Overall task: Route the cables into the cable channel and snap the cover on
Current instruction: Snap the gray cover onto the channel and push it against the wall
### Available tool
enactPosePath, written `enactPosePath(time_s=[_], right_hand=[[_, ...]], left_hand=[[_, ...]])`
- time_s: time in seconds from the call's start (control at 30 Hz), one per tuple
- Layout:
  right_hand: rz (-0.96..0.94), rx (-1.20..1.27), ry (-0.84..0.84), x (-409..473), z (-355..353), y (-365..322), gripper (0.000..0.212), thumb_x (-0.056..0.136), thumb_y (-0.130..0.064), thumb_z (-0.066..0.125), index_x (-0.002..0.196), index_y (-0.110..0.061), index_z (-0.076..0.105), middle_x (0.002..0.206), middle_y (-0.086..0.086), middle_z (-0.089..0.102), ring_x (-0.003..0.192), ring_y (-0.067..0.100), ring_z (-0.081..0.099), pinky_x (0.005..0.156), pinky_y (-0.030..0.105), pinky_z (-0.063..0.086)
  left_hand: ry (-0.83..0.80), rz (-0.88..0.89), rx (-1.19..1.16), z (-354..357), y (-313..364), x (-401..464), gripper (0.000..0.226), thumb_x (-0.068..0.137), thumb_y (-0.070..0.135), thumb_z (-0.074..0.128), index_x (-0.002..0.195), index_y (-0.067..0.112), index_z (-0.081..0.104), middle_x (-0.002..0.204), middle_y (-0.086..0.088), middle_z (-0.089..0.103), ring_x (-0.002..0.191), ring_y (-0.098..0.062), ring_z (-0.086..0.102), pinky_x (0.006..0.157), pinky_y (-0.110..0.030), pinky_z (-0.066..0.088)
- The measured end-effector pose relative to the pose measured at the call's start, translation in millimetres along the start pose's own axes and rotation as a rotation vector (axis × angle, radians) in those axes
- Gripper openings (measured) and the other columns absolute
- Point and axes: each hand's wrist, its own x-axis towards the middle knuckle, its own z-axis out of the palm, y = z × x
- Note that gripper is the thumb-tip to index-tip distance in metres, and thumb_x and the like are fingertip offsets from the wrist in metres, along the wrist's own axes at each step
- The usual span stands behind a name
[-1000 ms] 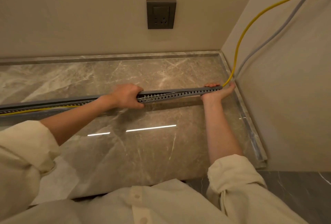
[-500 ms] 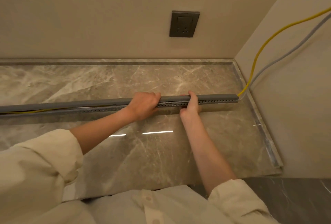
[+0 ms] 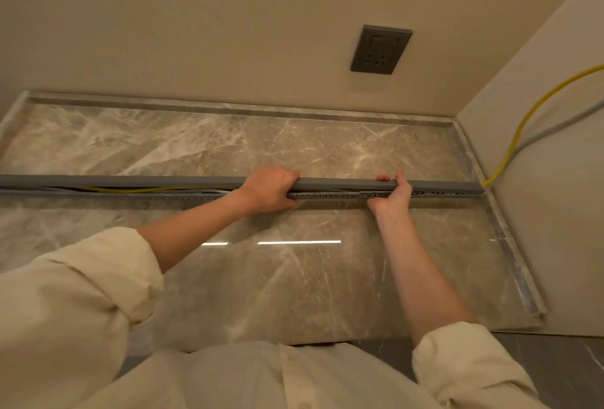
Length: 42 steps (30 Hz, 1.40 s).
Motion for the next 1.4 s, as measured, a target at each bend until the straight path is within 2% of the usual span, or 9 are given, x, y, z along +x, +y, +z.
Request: enactPosePath(time_s=[0.2, 0.4, 0.5, 0.67, 0.8, 0.97, 1.07, 1.2, 1.4], right_hand=[[-0.009, -0.047, 0.067, -0.1, 3.9, 6.0, 0.018, 0.091, -0.039, 0.057, 0.09, -0.022, 0.05, 0.057, -0.007, 0.056, 0.064, 0.011, 0.057, 0.071, 0.034, 0.048], [-0.172, -0.253, 0.277, -10.0, 18.5, 12.6, 0.015, 0.094, -0.029, 0.053, 0.097, -0.016, 0.047, 0.072, 0.0, 0.065, 0.068, 0.012, 0.058, 0.087, 0.033, 0.051], [-0.238, -0.503, 0.502, -15.1, 27.3, 24.1, 0.027, 0.095, -0.016, 0.038, 0.116, -0.006, 0.052, 0.115, 0.008, 0.064, 0.086, 0.018, 0.058, 0.076, 0.028, 0.041], [-0.506, -0.815, 0.57, -35.6, 44.5, 67.3, 0.051, 0.09, -0.009, 0.048, 0.137, -0.006, 0.028, 0.147, 0.014, 0.028, 0.126, 0.03, 0.041, 0.105, 0.038, 0.035], [-0.898, -1.123, 0.205, -57.9, 53.0, 120.7, 0.058, 0.079, 0.003, 0.06, 0.131, -0.009, 0.038, 0.14, 0.015, 0.033, 0.13, 0.027, 0.035, 0.11, 0.039, 0.032], [-1.09, -1.521, -0.581, -64.8, 55.0, 152.4, 0.022, 0.093, -0.008, 0.047, 0.115, -0.006, 0.051, 0.118, 0.009, 0.049, 0.109, 0.018, 0.049, 0.096, 0.03, 0.043], [-1.157, -1.835, -0.951, -63.4, 49.1, 159.5, 0.022, 0.092, -0.015, 0.049, 0.111, -0.005, 0.056, 0.11, 0.008, 0.053, 0.101, 0.02, 0.052, 0.09, 0.033, 0.045], [-1.181, -2.017, -1.171, -63.0, 41.4, 165.5, 0.03, 0.085, -0.02, 0.056, 0.111, -0.005, 0.055, 0.104, 0.009, 0.052, 0.097, 0.021, 0.05, 0.088, 0.037, 0.045], [-1.19, -2.055, -1.211, -62.1, 44.3, 164.4, 0.03, 0.091, -0.022, 0.058, 0.113, -0.002, 0.057, 0.102, 0.013, 0.053, 0.095, 0.025, 0.05, 0.088, 0.036, 0.045]], left_hand=[[-0.056, -0.104, -0.022, -8.6, -71.4, -55.0, 0.04, 0.078, 0.058, 0.059, 0.086, 0.019, 0.056, 0.077, 0.002, 0.062, 0.064, -0.015, 0.049, 0.053, -0.029, 0.035], [-0.001, -0.071, -0.114, -13.7, -117.3, -100.7, 0.038, 0.084, 0.054, 0.057, 0.1, 0.019, 0.055, 0.091, -0.002, 0.066, 0.078, -0.019, 0.059, 0.06, -0.03, 0.039], [0.071, -0.026, -0.088, -6.5, -115.4, -106.0, 0.04, 0.09, 0.045, 0.052, 0.118, 0.015, 0.055, 0.104, -0.006, 0.064, 0.094, -0.024, 0.059, 0.071, -0.034, 0.044], [0.117, -0.074, -0.115, -2.4, -111.9, -100.4, 0.044, 0.091, 0.042, 0.051, 0.127, 0.015, 0.054, 0.104, -0.009, 0.065, 0.096, -0.027, 0.058, 0.076, -0.039, 0.048], [0.15, -0.067, -0.176, 1.2, -107.7, -95.7, 0.04, 0.089, 0.043, 0.054, 0.119, 0.018, 0.059, 0.094, -0.008, 0.066, 0.089, -0.026, 0.059, 0.069, -0.035, 0.045], [0.251, -0.069, -0.182, 7.8, -102.4, -94.3, 0.036, 0.084, 0.042, 0.061, 0.11, 0.018, 0.065, 0.092, -0.006, 0.069, 0.09, -0.025, 0.06, 0.069, -0.034, 0.044], [0.275, -0.065, -0.191, 10.3, -102.5, -96.4, 0.037, 0.082, 0.04, 0.064, 0.109, 0.015, 0.065, 0.097, -0.007, 0.069, 0.095, -0.025, 0.058, 0.074, -0.036, 0.044], [0.196, -0.072, -0.276, 8.7, -108.2, -96.0, 0.045, 0.078, 0.038, 0.07, 0.113, 0.011, 0.063, 0.104, -0.01, 0.065, 0.101, -0.025, 0.054, 0.083, -0.034, 0.041], [0.052, -0.062, -0.385, -10.4, -147.1, -116.8, 0.04, 0.075, 0.028, 0.075, 0.109, 0.011, 0.061, 0.106, -0.007, 0.064, 0.1, -0.022, 0.055, 0.089, -0.033, 0.041]])
